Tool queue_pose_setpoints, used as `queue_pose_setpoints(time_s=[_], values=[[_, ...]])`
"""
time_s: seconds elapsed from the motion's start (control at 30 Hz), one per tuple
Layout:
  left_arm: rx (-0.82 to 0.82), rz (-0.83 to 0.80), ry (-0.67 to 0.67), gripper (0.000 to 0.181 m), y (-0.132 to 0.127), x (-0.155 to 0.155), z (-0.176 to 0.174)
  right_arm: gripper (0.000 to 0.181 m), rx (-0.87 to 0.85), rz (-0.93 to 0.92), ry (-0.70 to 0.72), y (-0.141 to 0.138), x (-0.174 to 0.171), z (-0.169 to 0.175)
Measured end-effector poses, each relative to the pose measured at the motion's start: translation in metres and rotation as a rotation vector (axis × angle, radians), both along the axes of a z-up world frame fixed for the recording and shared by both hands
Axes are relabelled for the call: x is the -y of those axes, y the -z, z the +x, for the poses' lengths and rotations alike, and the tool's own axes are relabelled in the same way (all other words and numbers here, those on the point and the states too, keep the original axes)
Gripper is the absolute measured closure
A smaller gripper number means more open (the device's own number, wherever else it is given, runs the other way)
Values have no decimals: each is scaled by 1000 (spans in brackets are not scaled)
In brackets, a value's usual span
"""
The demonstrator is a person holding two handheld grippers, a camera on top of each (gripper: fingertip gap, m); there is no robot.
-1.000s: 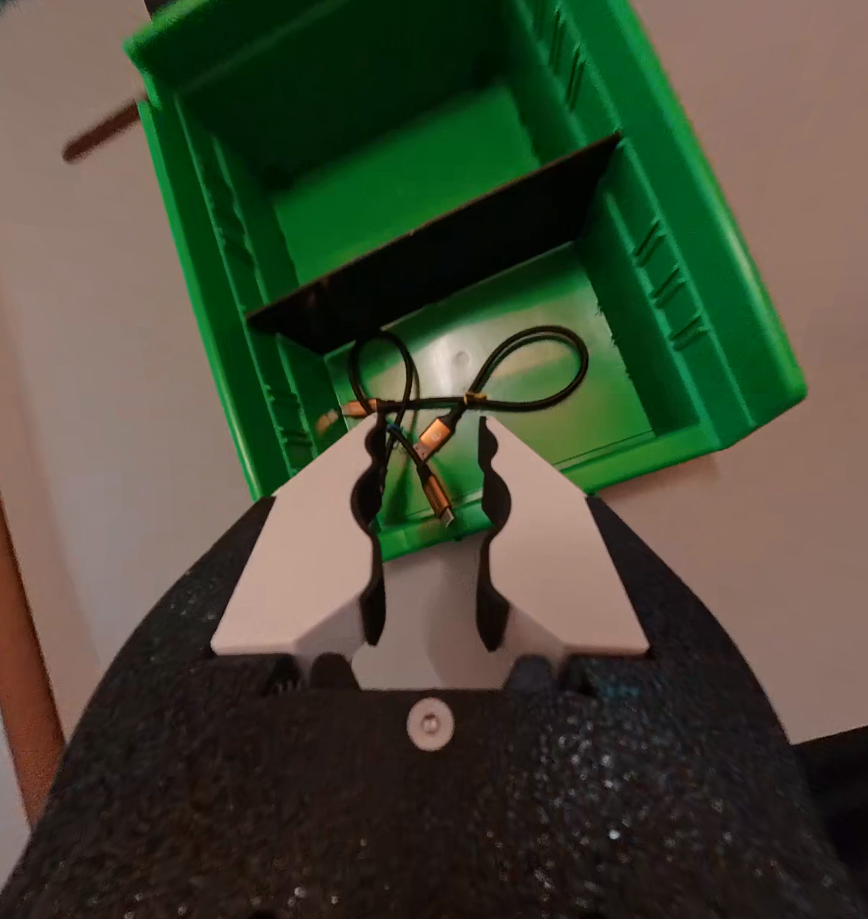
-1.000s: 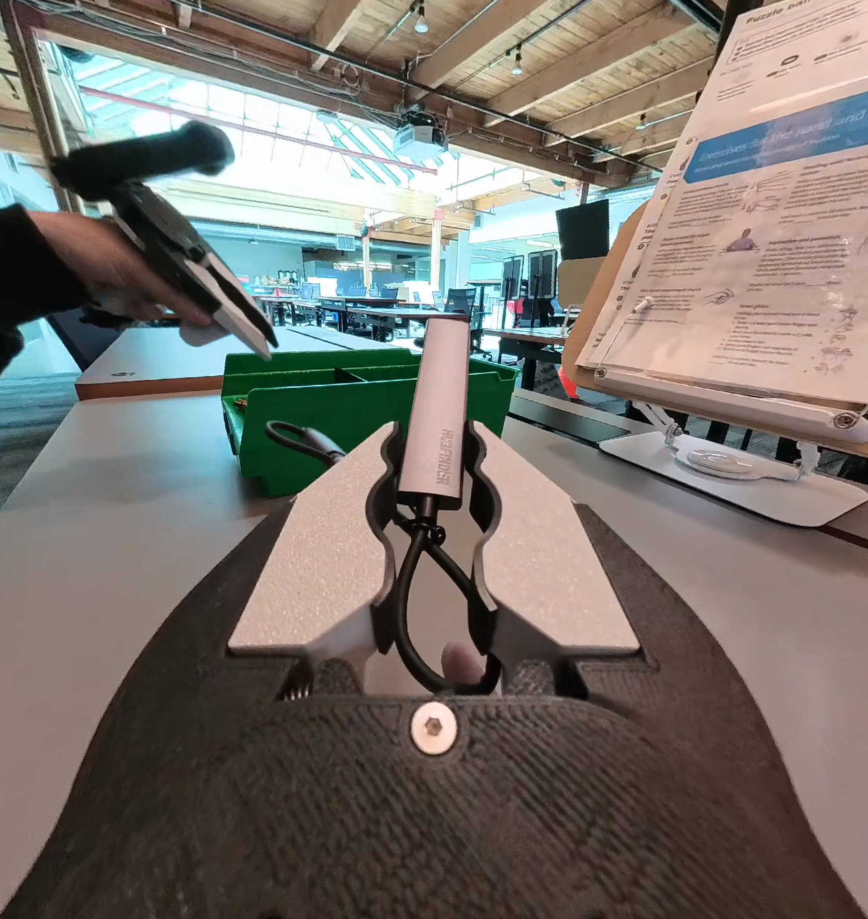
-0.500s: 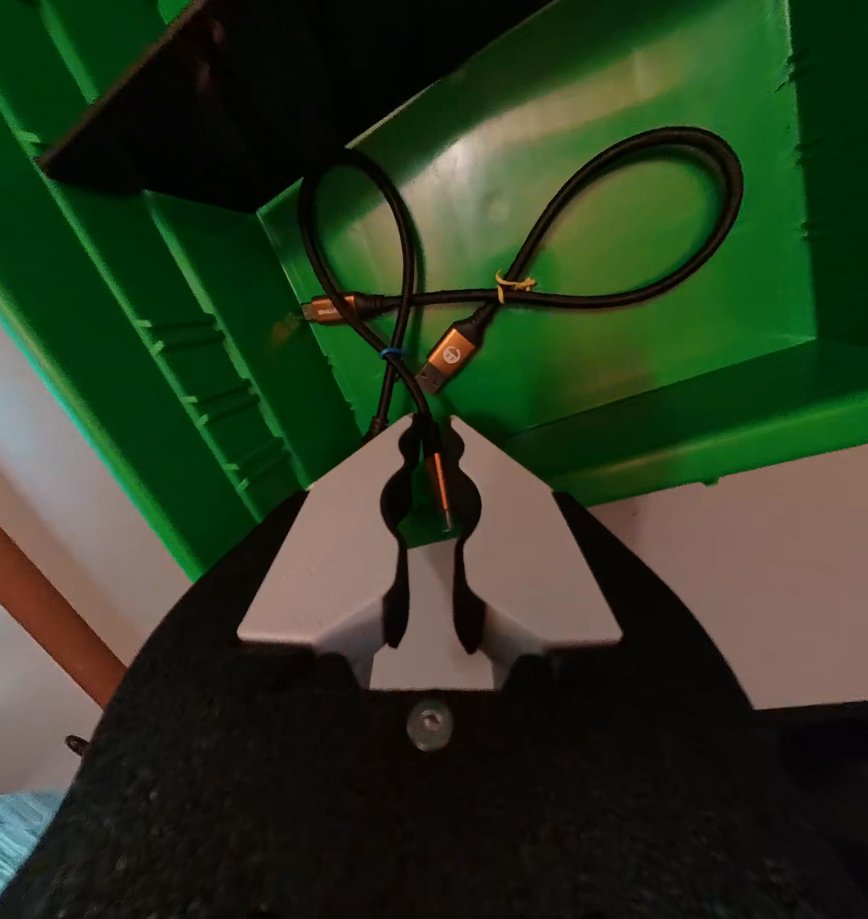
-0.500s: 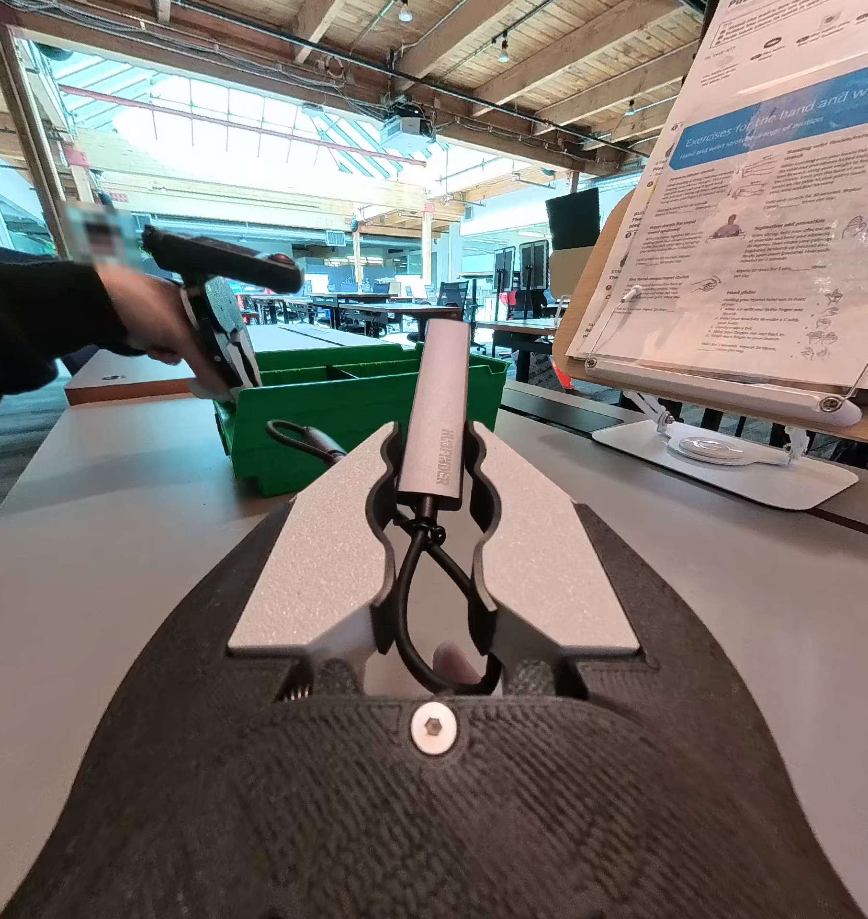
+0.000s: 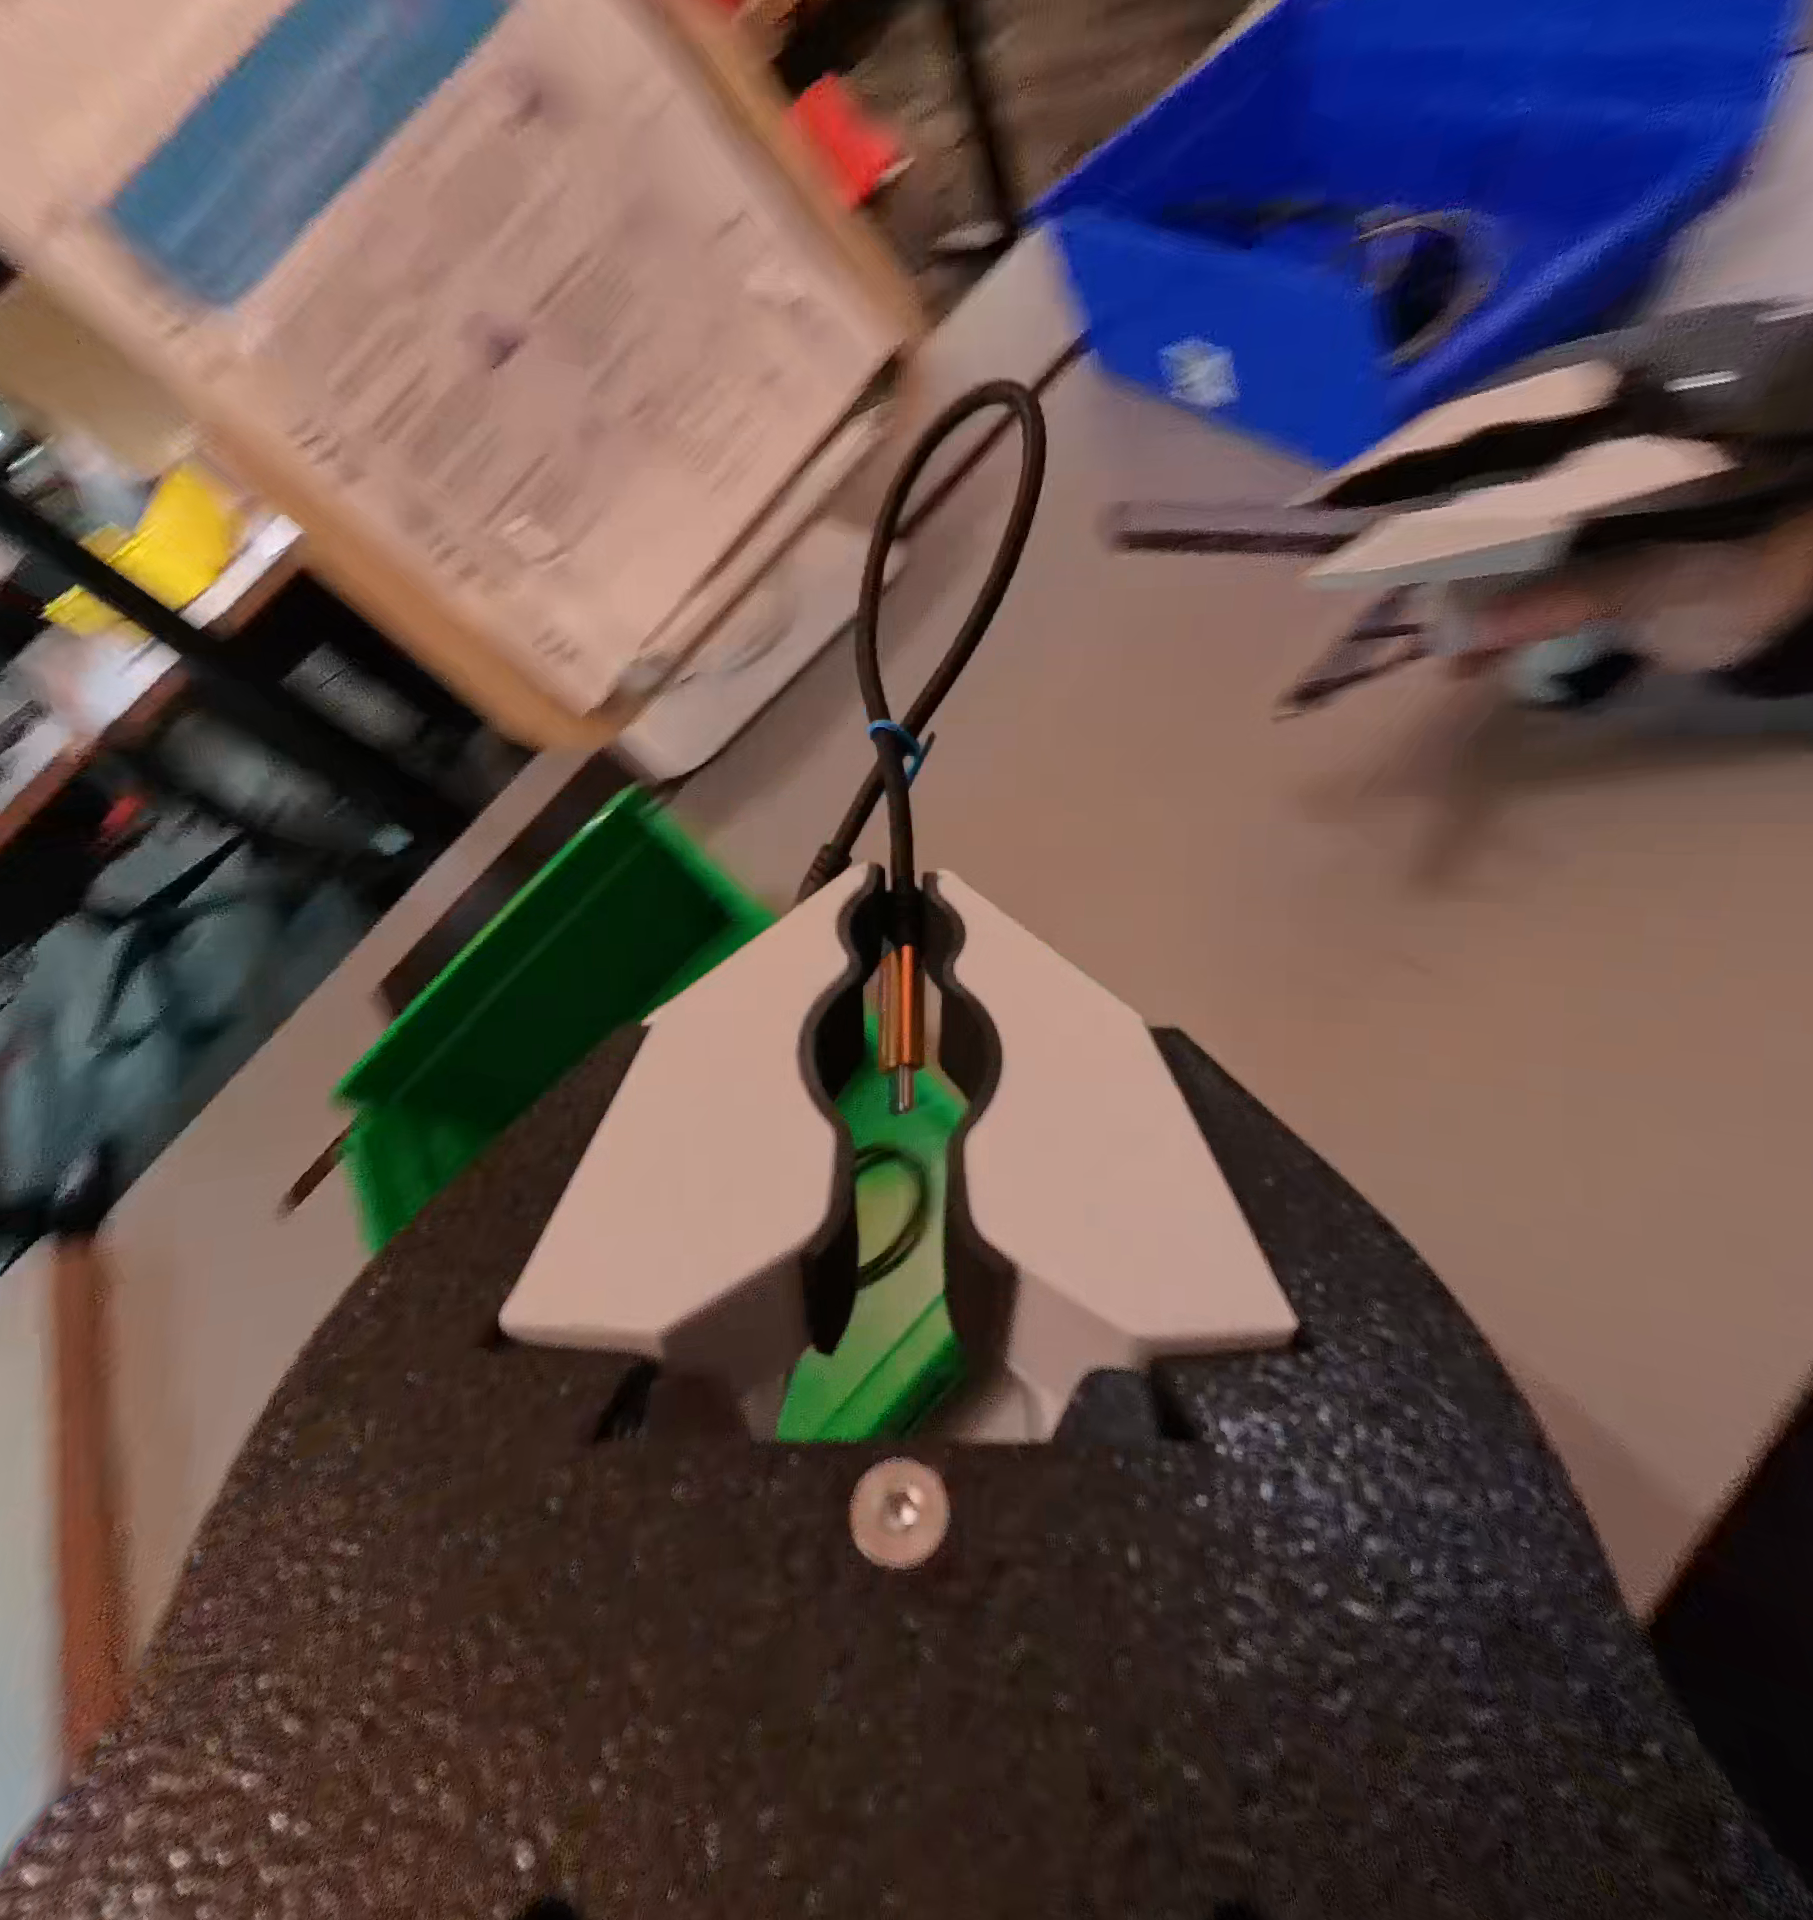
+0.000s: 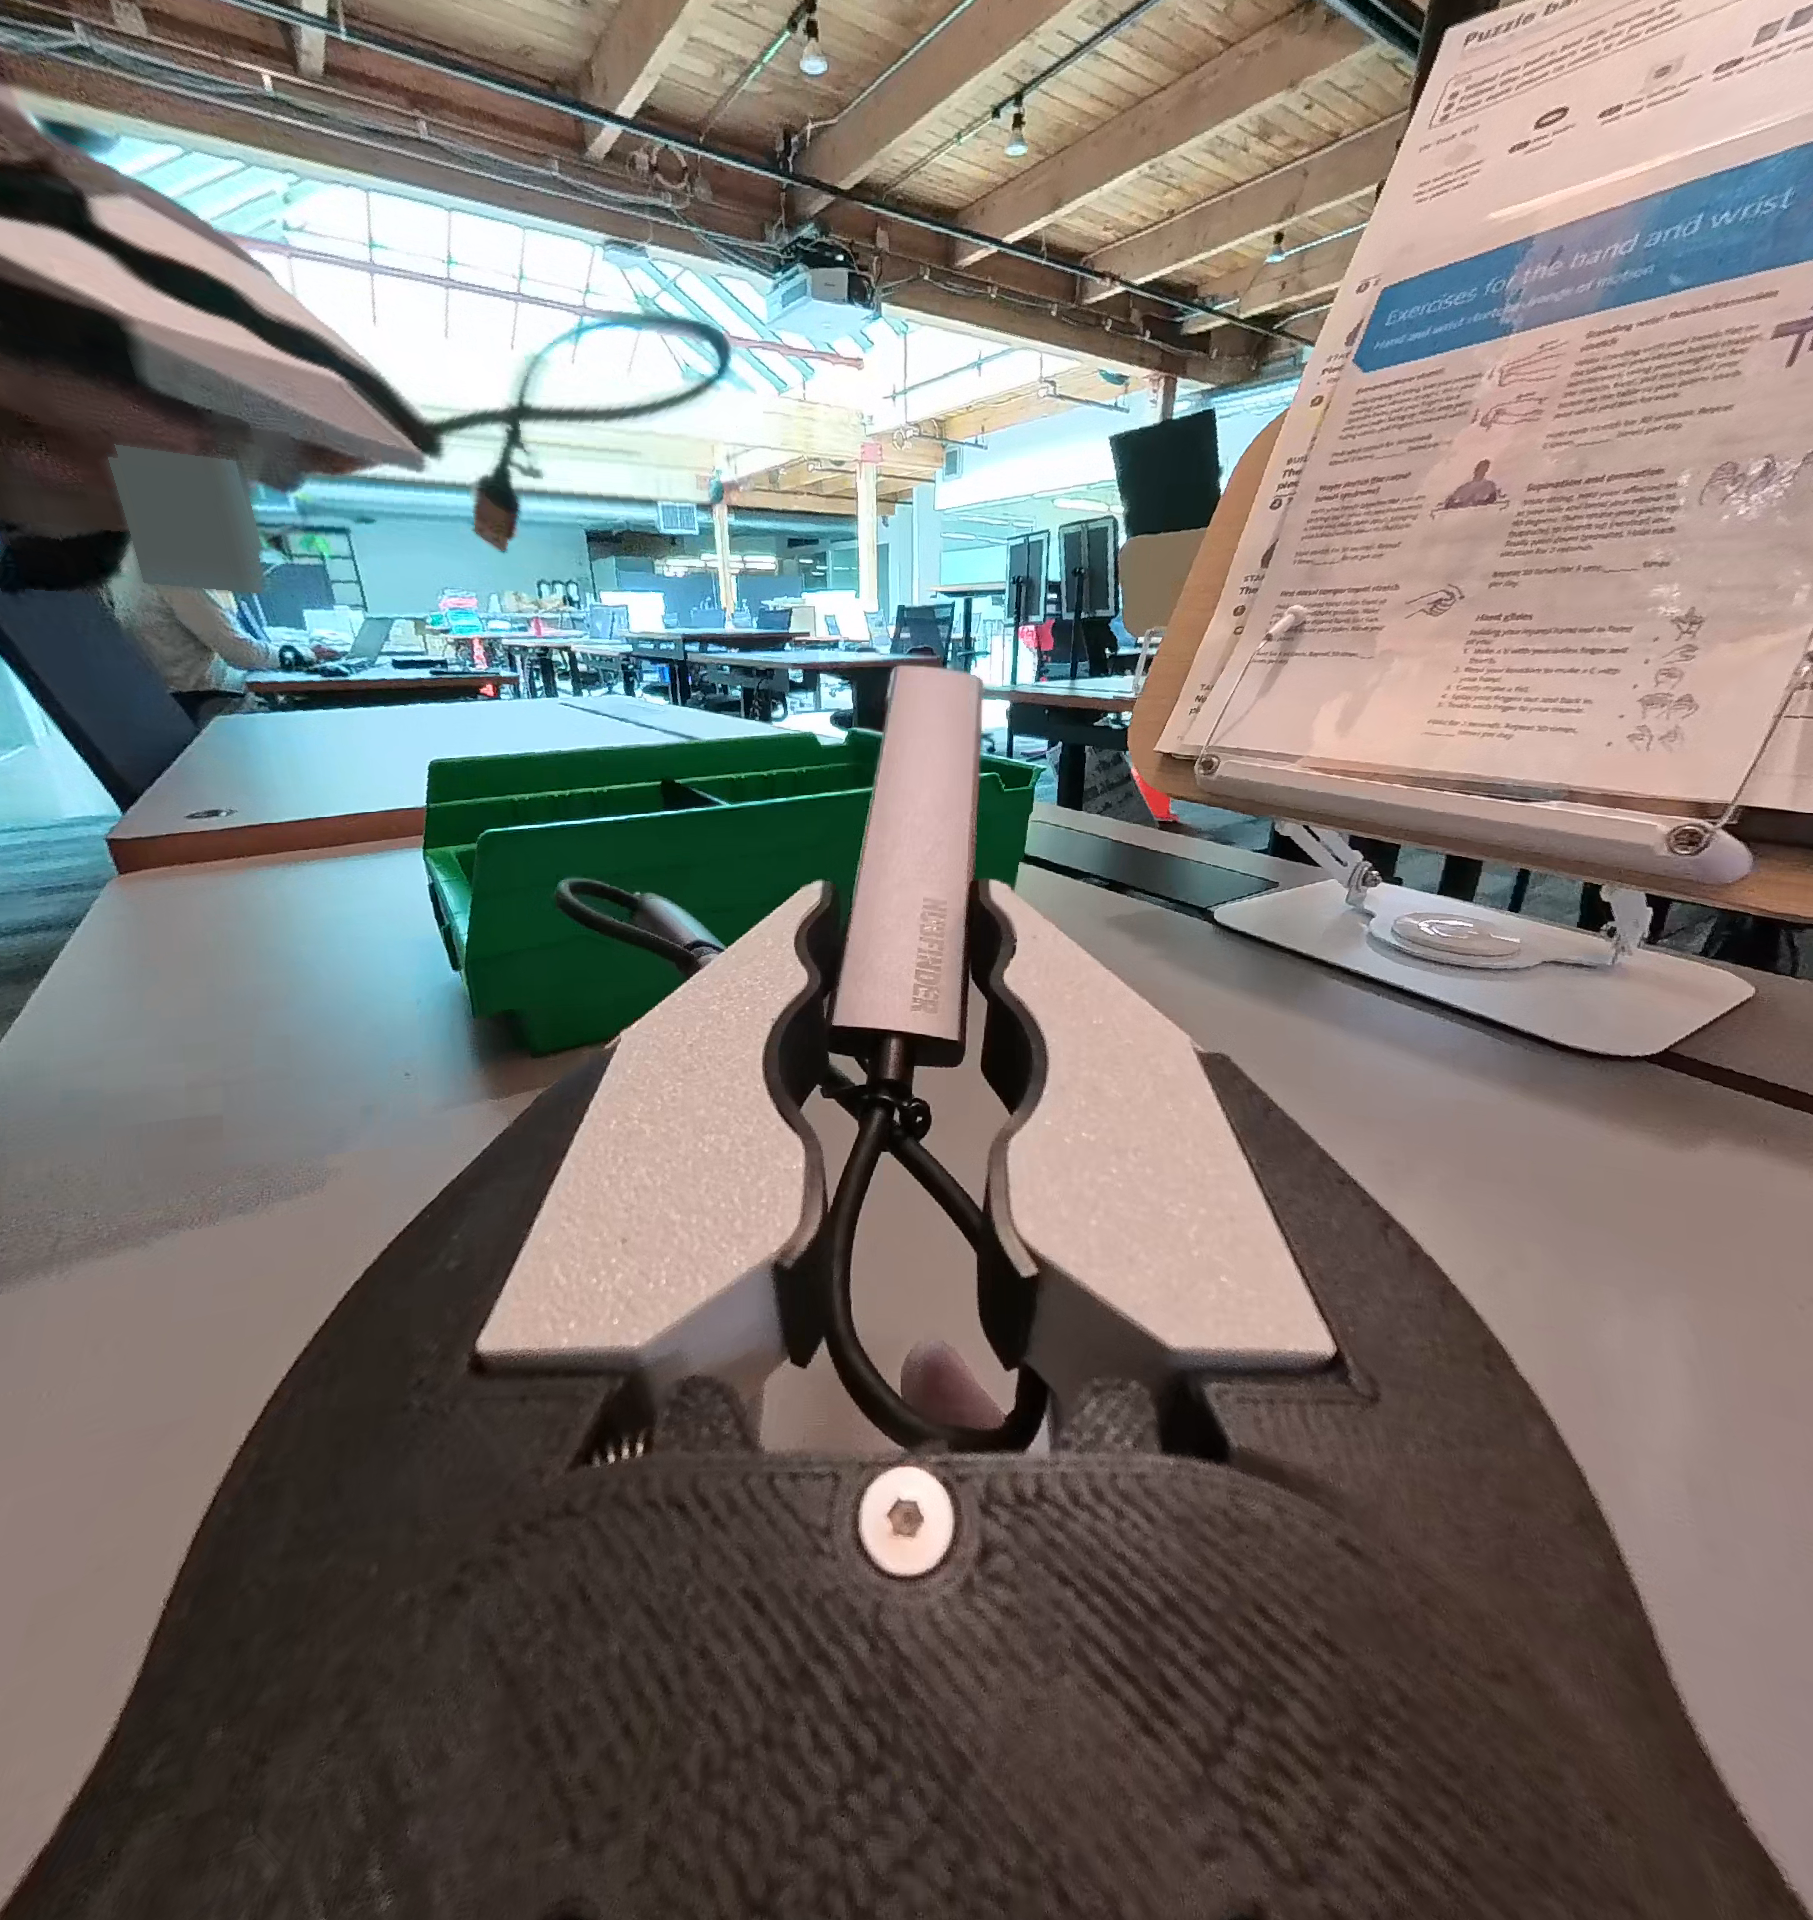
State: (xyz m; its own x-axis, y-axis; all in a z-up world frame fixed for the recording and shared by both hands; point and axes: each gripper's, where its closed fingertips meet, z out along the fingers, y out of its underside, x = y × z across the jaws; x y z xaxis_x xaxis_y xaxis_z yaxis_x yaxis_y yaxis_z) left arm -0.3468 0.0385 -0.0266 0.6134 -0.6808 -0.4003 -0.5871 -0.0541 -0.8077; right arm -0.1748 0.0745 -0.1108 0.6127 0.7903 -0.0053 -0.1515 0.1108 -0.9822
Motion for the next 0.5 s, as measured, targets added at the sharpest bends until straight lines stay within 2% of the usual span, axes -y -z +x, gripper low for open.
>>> queue_pose_setpoints(time_s=[0.07, 0.13, 0.3, 0.43, 0.5], values=[[6, -37, 124, 176, 21, 18, 31, 157, -23, 1, 9, -2, -1, 4], [-24, -102, 188, 176, 56, 28, 49, 157, -49, -6, 15, -4, -2, 7], [-80, -206, 285, 176, 128, 42, 65, 158, -71, -10, 25, -5, -3, 12], [-101, -306, 310, 176, 163, 47, 65, 158, -45, -9, 23, -3, -3, 8], [-104, -359, 319, 173, 173, 52, 65, 157, -39, -9, 23, -3, -3, 7]])
